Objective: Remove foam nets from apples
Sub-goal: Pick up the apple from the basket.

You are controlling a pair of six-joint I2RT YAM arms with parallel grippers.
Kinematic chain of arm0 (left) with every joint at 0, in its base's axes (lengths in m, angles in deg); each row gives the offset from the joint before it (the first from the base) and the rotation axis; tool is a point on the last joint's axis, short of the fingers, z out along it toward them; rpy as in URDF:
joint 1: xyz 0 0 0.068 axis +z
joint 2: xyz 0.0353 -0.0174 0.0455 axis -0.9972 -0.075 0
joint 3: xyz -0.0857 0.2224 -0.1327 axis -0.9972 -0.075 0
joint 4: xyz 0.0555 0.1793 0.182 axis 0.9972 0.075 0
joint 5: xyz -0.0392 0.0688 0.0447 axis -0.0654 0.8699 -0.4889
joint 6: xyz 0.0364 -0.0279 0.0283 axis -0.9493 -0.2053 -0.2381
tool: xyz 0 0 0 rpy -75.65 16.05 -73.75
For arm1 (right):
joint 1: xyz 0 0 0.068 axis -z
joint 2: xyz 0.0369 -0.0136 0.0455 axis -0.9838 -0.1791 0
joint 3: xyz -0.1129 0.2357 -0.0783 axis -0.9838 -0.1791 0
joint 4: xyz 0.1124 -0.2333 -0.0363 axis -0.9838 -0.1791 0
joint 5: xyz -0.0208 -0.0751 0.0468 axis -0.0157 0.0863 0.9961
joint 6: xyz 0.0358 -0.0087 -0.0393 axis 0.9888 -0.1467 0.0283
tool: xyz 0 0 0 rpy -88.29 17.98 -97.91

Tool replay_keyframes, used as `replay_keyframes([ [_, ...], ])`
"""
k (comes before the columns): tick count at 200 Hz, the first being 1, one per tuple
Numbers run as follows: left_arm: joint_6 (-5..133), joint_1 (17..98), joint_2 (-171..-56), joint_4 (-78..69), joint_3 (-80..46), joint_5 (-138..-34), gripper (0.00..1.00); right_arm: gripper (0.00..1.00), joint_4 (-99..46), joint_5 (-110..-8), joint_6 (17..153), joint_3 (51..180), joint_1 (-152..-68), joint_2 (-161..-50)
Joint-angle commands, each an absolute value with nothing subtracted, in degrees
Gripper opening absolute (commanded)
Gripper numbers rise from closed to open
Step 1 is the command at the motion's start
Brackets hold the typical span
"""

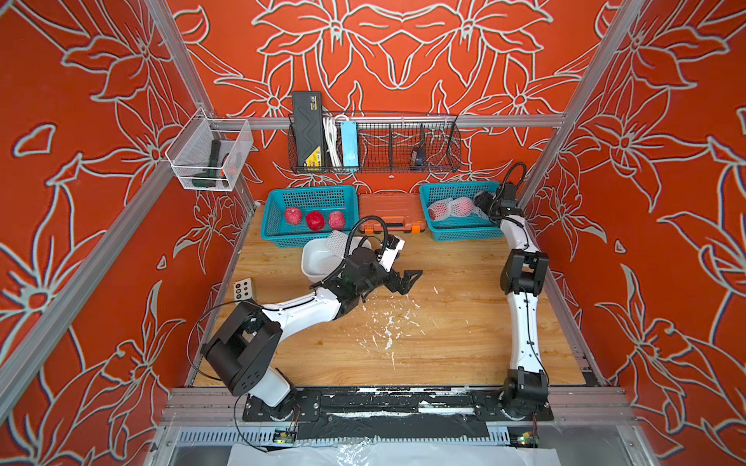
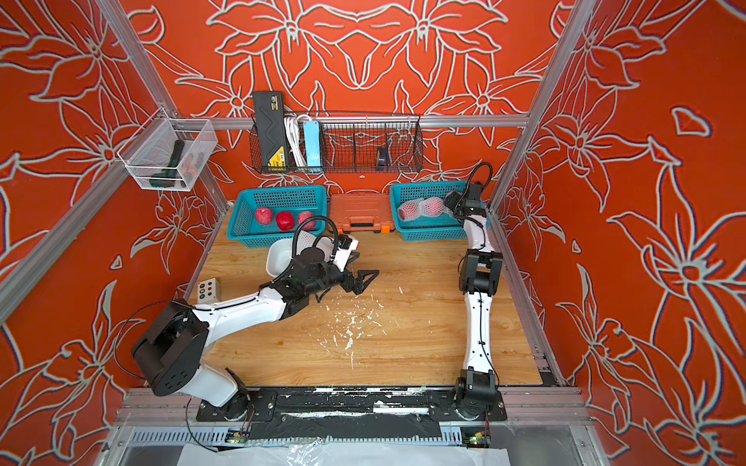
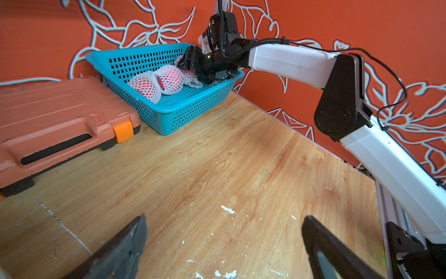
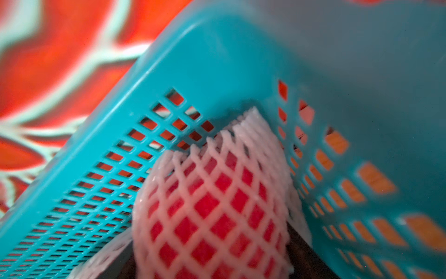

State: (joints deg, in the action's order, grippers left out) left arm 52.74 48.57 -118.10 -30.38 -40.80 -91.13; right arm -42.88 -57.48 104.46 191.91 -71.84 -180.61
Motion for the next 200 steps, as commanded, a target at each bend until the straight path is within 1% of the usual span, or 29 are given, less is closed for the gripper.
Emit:
replay_keyframes([
  [1, 52.13, 48.54, -117.78, -30.96, -40.58, -91.10, 0.98, 0.51, -39.07, -55.95, 105.70, 191.94, -71.67, -182.11],
  [42, 52.04, 48.60, -117.25, -30.77, -40.49, -90.60, 0.98, 0.44, -36.39, -54.10, 105.21, 188.63, -71.09, -177.32],
  [119, 52.66, 48.60, -116.74, -30.68, -40.31, -90.59, 0.98, 0.41, -35.00, -51.82, 101.76, 182.75, -69.98, -168.06],
  [149, 52.61, 48.54, -116.42, -30.50, -40.30, -90.52, 0.98, 0.41, -35.58, -52.89, 99.80, 179.84, -69.91, -165.06],
  [200, 52.91, 48.61, -115.66, -30.35, -40.31, -90.60, 0.98, 0.41, -35.66, -50.65, 98.03, 173.73, -69.75, -158.42],
])
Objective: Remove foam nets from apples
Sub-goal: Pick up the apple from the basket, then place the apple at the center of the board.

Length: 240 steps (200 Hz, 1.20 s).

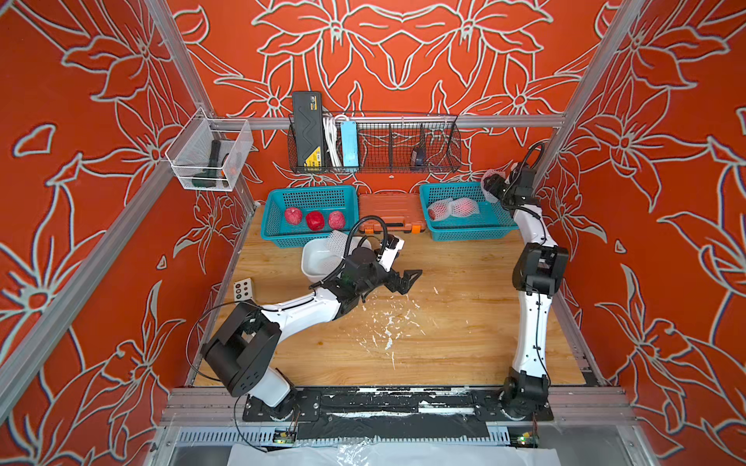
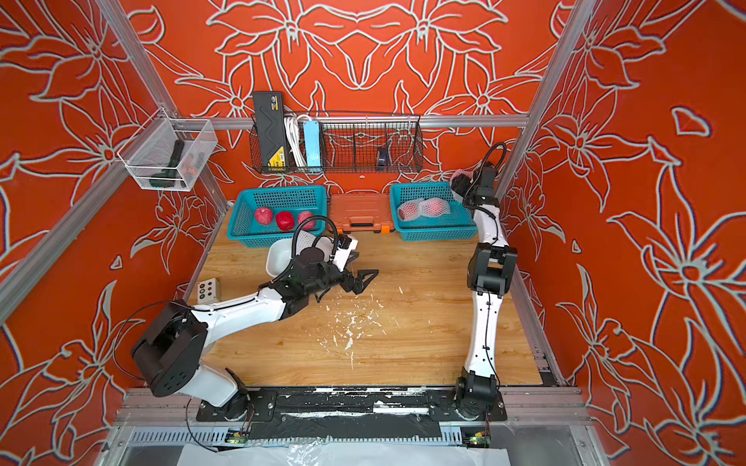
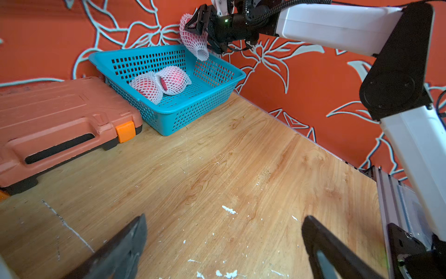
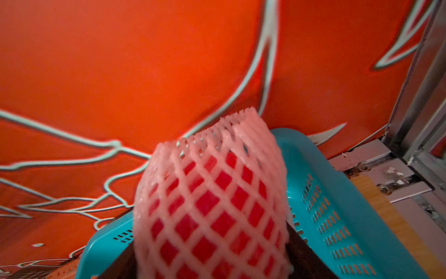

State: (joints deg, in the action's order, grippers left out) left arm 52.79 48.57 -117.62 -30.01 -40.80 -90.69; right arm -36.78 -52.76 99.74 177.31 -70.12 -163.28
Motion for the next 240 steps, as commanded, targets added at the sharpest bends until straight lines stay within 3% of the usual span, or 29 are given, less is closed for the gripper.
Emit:
replay_keyframes([
  [1, 52.91, 48.52, -115.59, -30.34, -40.31, -90.59, 0.98, 0.41, -35.62, -50.58, 97.97, 173.47, -69.75, -158.19],
  [47, 53.35, 48.54, -111.87, -29.89, -44.10, -88.92, 0.98, 0.41, -26.17, -44.34, 97.05, 151.05, -69.81, -140.20],
  [94, 56.19, 48.52, -102.26, -34.14, -56.85, -85.58, 0.97, 0.42, -21.53, -37.79, 95.19, 123.31, -72.70, -116.50],
  [179, 55.01, 48.50, -87.95, -42.07, -74.17, -79.64, 0.98, 0.44, -30.10, -45.34, 93.99, 80.62, -93.59, -76.28],
  [218, 53.77, 49.19, -87.51, -52.67, -79.77, -82.33, 0.98, 0.43, -18.32, -42.31, 90.23, 65.11, -100.73, -70.33],
  [228, 54.46, 50.40, -88.21, -53.89, -79.92, -83.83, 0.98, 0.49, -17.39, -44.39, 87.82, 64.15, -102.66, -71.13],
  [240, 56.10, 52.10, -88.69, -55.40, -80.00, -85.65, 0.98, 0.49, -14.22, -45.12, 85.78, 62.99, -104.13, -72.58],
])
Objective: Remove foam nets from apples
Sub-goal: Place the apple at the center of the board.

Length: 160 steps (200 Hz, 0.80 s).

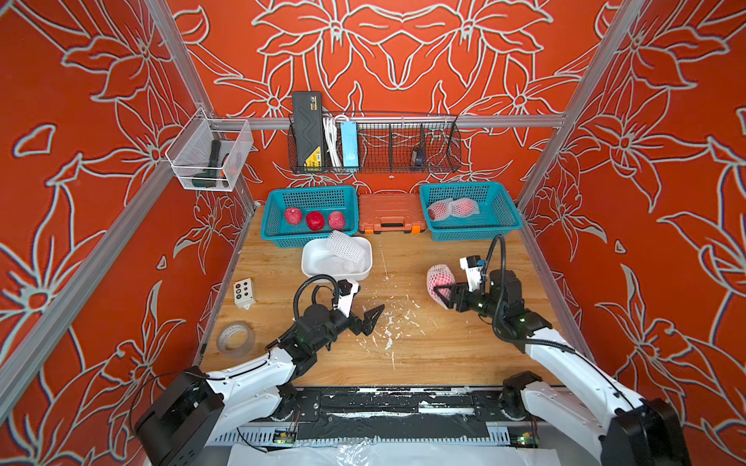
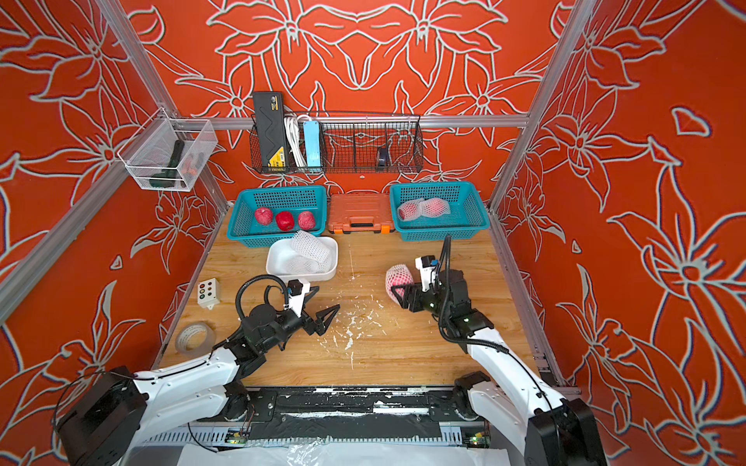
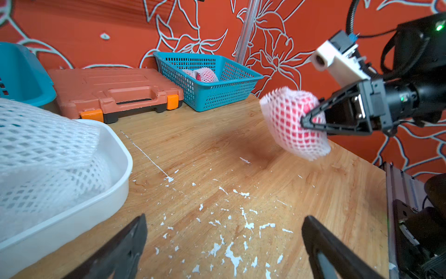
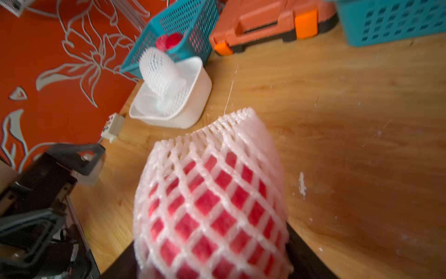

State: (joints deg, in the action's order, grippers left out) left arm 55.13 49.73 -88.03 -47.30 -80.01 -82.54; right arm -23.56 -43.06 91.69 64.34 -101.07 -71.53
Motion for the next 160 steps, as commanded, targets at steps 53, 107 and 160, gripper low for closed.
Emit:
replay_keyframes([
  [53, 59.66, 54.82, -91.27, -55.66, -78.11, -90.69, 0.98, 0.47, -12.09, -54.12, 79.42, 67.96, -113.58, -83.41],
  [107, 61.93, 55.35, -98.31, -58.83, -76.24, -96.76, 0.98, 0.50, -8.31, -61.92, 71.88, 68.09, -121.04, -89.53],
  [160, 61.10, 55.37, -101.64, -56.85, -74.55, -97.64, 0.98, 0.52, -18.17, -65.90, 71.94, 77.44, -123.01, -99.32],
])
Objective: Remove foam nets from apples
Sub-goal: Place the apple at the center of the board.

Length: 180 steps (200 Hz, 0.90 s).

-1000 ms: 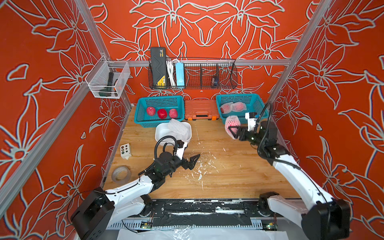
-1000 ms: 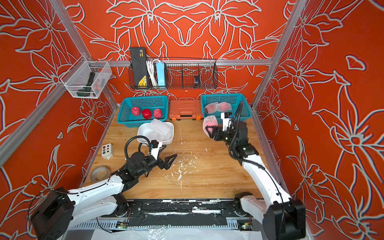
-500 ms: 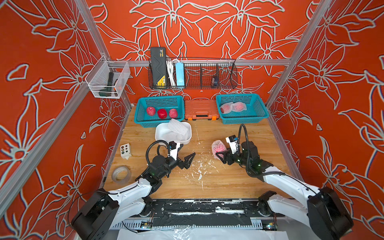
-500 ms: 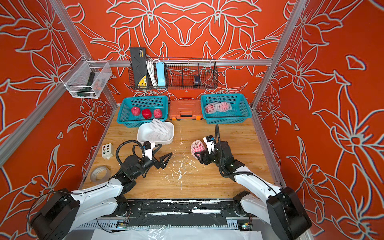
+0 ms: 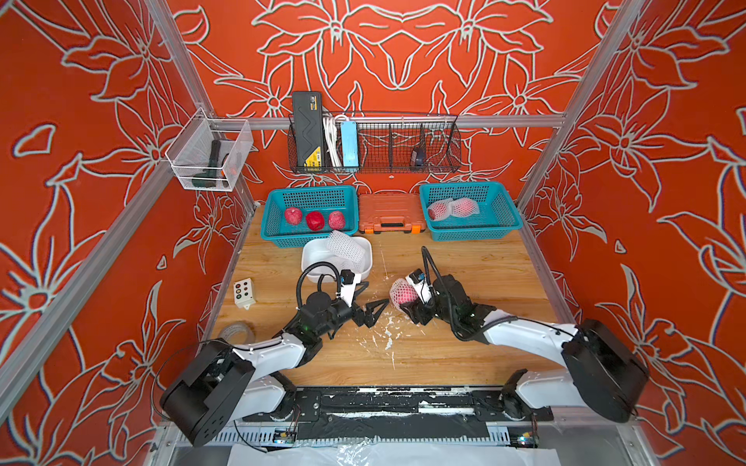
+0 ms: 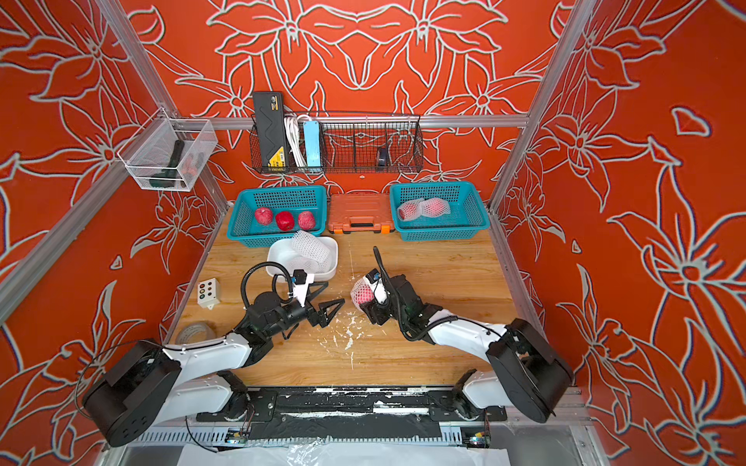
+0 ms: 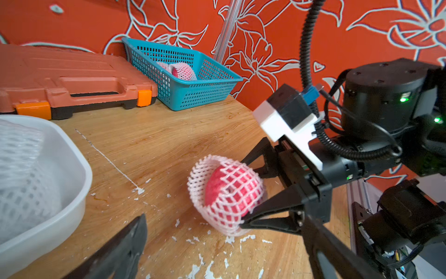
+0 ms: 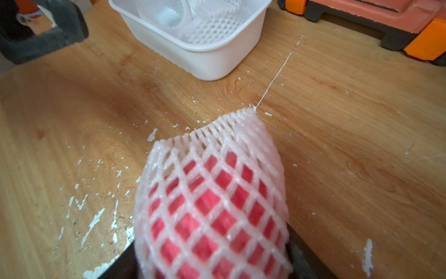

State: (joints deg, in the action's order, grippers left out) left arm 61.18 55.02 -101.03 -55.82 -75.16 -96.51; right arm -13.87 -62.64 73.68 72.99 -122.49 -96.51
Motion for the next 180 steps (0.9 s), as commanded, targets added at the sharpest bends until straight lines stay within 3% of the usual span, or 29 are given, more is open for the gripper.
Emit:
replay_keyframes([
  [1, 61.06, 55.37, -101.64, -56.77, -74.57, -97.54, 0.98, 0.52, -18.31, -65.90, 71.92, 77.52, -123.01, -99.54],
  [46, 59.96, 55.40, -100.25, -55.00, -75.27, -95.03, 0.98, 0.66, -22.03, -63.00, 72.69, 82.57, -123.56, -106.21],
  [121, 59.30, 55.46, -99.57, -54.49, -75.53, -92.89, 0.98, 0.94, -21.36, -63.42, 73.89, 84.02, -123.63, -105.82],
  [180, 59.07, 55.46, -99.01, -54.23, -75.86, -92.15, 0.98, 0.98, -20.19, -59.10, 77.61, 81.90, -121.03, -95.52],
])
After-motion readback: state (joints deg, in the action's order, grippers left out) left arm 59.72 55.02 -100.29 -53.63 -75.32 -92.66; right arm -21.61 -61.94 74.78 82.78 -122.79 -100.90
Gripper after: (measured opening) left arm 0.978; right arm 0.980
